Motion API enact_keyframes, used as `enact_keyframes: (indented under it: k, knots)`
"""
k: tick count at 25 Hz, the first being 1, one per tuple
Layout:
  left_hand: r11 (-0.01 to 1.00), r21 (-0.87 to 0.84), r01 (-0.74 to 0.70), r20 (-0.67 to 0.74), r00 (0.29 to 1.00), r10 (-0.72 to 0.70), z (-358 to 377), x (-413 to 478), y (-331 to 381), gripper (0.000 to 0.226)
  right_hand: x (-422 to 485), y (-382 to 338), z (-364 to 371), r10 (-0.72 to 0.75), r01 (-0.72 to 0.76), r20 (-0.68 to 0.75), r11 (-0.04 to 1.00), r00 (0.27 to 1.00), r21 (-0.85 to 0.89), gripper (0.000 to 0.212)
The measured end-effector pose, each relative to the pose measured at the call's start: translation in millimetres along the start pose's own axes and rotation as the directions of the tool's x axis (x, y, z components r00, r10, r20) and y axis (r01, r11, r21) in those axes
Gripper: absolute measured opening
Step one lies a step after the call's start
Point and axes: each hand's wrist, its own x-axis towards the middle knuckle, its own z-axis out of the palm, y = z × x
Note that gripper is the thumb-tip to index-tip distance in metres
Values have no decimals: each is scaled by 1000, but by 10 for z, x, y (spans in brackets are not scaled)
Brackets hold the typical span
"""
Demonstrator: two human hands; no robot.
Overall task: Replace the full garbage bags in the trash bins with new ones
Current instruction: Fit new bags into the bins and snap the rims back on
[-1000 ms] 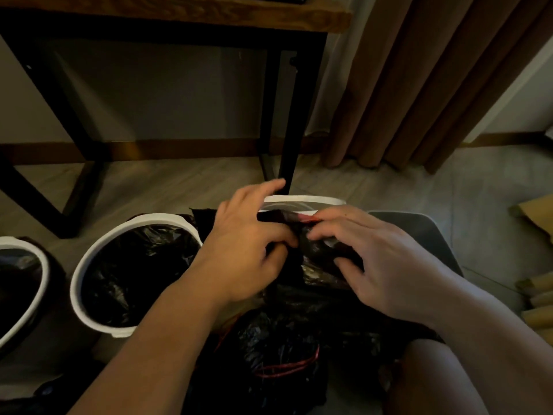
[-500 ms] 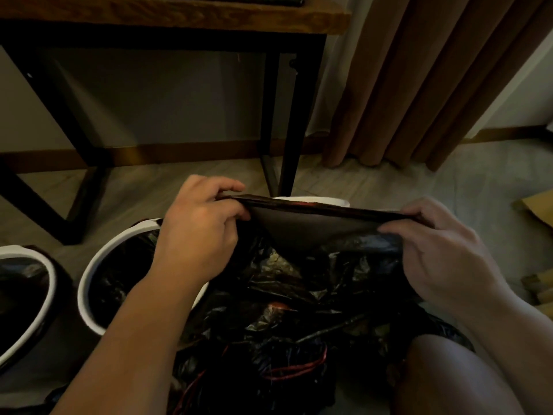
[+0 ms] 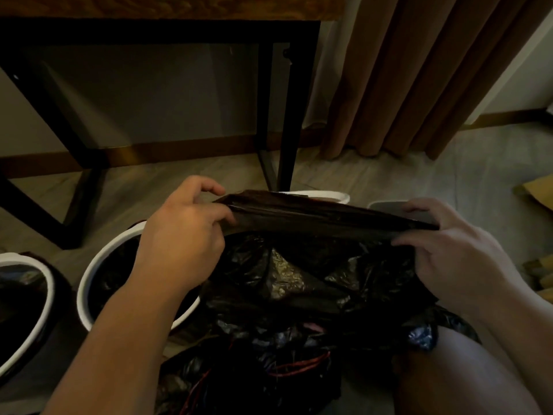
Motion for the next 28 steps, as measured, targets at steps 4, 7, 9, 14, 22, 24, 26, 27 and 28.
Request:
enact_keyframes:
  k: [4, 7, 9, 14, 22, 24, 26, 27, 28]
  knots:
    - [997, -5, -75, 7, 997, 75, 5, 0, 60, 27, 27, -1, 4, 74, -68, 53, 992, 996, -107, 38]
    - [997, 49, -54, 131, 990, 47, -16, 42, 127, 54, -15, 28, 29, 111, -107, 56, 991, 992, -75, 43]
    - [999, -6, -35, 226, 973, 36, -34, 42, 157, 50, -39, 45, 7, 110, -103, 54, 987, 992, -120, 33]
    - [997, -72, -1, 339, 940, 25, -50, 74, 174, 33, -35, 81, -94, 221, -171, 155, 944, 963, -284, 21]
    - [999, -37, -1, 384, 923, 15, 43, 88, 211, 71, -98, -30, -116, 263, -208, 128, 919, 956, -334, 68]
    - [1000, -17, 26, 412, 911, -16, 66, 98, 212, 74, -112, -39, -101, 276, -202, 179, 916, 944, -346, 74]
    - [1000, -18, 15, 398, 917, -7, 81, 97, 207, 63, -129, -56, -90, 280, -187, 237, 918, 930, -351, 65]
    - [999, -36, 10, 377, 926, 5, 85, 97, 201, 53, -134, -67, -94, 283, -186, 255, 920, 925, -345, 54]
    - [998, -68, 12, 345, 938, 12, 88, 100, 195, 42, -127, -94, -111, 295, -192, 275, 918, 915, -347, 42]
